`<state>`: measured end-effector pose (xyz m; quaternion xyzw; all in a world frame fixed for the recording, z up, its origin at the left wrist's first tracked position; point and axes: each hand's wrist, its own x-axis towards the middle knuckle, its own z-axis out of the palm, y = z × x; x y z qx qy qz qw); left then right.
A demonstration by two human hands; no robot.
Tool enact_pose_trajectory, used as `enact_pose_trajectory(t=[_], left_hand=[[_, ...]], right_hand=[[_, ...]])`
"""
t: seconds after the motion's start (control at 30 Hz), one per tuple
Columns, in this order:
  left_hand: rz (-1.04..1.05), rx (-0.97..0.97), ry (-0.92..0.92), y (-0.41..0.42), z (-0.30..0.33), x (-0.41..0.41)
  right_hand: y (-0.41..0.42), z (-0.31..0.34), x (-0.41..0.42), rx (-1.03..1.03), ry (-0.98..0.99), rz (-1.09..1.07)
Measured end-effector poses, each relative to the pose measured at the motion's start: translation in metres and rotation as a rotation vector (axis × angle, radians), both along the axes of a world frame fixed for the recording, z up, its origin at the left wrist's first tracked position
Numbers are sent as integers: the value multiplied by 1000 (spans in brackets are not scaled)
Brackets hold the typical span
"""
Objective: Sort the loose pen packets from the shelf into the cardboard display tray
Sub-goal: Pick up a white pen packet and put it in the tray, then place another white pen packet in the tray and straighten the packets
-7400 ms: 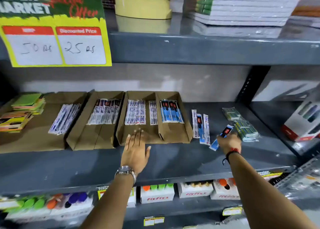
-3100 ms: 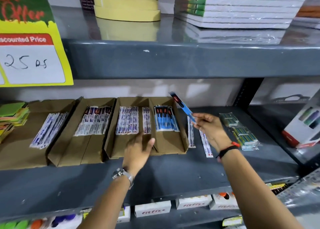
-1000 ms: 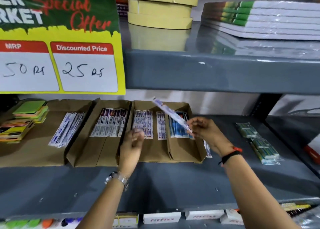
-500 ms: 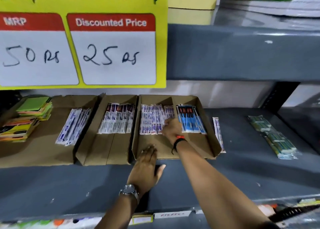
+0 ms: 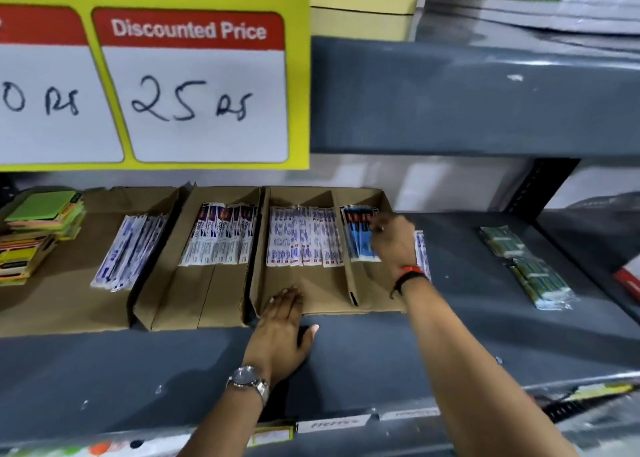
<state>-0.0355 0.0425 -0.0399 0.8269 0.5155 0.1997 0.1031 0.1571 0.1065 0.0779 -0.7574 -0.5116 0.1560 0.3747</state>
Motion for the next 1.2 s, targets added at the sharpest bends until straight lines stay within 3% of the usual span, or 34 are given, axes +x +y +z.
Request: enact_pose_trajectory(t=[0.1,0.27,0.7,0.83,0.9,1.0,1.2], left_hand=[[48,32,28,-1,4,5],[27,39,106,-3,5,35],[29,-8,94,-3,2,46],[26,-37,77,-4,4,45],[22,-87,-25,-3,7,44],[153,-224,-449,-2,31,45],[179,-360,-1084,15,105,60]], right_hand=[[-19,-10,51,0,-89,-112],[-38,-47,90,-386,-104,-48],[-49,-59,110,-477,-61,-136],[-58,-50,118,-367,-31,-206],[-62,-37,125,-241,-28,-274],[-65,-6,136,-44,-64,-291],[-63,42,125,151,-24,3]])
